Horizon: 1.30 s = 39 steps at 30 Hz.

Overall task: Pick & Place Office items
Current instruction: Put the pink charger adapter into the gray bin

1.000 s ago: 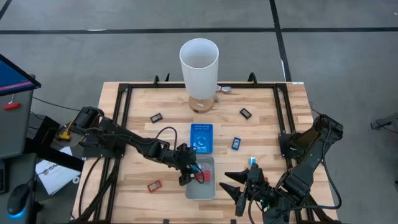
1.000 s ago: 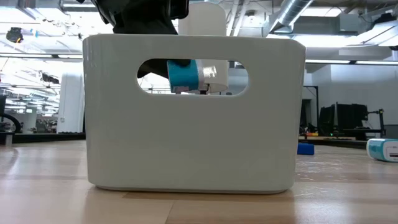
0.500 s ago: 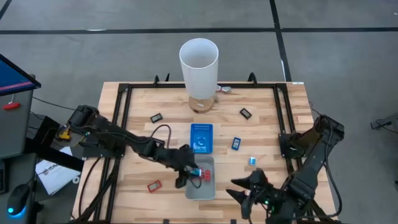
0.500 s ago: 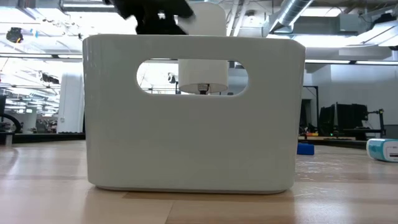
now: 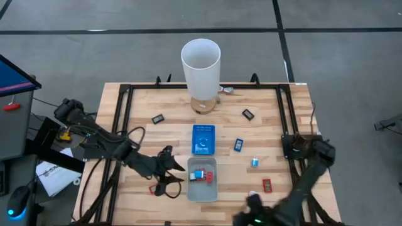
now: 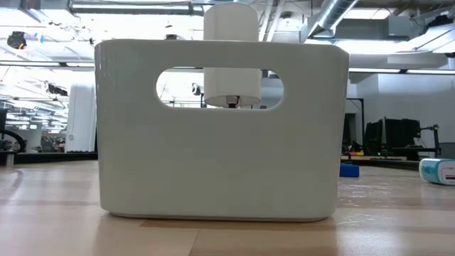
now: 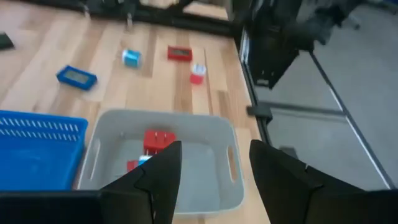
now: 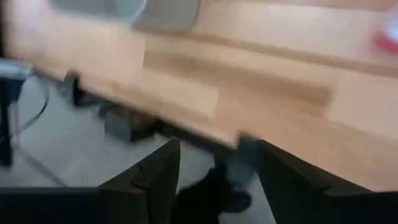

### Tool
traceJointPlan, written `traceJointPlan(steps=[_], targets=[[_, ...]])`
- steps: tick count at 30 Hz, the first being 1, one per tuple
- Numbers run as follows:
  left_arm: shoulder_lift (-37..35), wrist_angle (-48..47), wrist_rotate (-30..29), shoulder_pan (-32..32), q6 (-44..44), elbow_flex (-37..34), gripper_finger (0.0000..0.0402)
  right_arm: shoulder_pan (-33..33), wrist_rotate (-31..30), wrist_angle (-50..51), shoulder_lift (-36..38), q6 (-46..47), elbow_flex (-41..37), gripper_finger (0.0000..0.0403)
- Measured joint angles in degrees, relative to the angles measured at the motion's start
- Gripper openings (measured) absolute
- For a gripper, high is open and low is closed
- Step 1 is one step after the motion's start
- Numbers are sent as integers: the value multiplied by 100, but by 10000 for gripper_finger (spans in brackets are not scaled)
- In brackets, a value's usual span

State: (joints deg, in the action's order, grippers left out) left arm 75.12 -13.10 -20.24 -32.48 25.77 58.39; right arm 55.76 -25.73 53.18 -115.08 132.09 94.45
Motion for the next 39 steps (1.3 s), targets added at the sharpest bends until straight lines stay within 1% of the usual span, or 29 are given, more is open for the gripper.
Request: traceJointPlan(steps=[4,8,11,15,17,18,21,23,26,30,33,39], targets=[[-70,0,-104,-10,98,0,185,-380,101,613,-431,-27,611,170],[-81,15,-132,-13,272,-1,185,-462,20,1732,-641,-55,1313,148],[-81,19,-128,-21,349,-2,185,-463,-4,2678,-606,-59,1675,143],[-81,59,-126,-21,362,-3,185,-397,277,3687,-565,-66,1951,146],[-81,61,-137,-21,363,-4,185,-342,469,3656,-541,-135,1964,152],[-81,71,-180,-21,364,-4,185,-325,525,3649,-508,-134,1866,156],[-81,77,-341,-21,365,-3,186,-317,946,3632,-519,-111,1627,171],[-81,119,-405,-21,366,-4,185,-353,1060,3626,-521,-71,1436,182],[-81,239,-469,-7,358,-4,186,-489,1086,3607,-519,-70,1283,195],[-81,382,-472,18,360,-4,186,-663,1070,3510,-519,-71,1008,198],[-81,472,-471,18,364,-4,186,-651,1073,3445,-517,-70,817,197],[-81,631,-465,18,364,-4,186,-505,1094,2894,-518,-70,252,196]])
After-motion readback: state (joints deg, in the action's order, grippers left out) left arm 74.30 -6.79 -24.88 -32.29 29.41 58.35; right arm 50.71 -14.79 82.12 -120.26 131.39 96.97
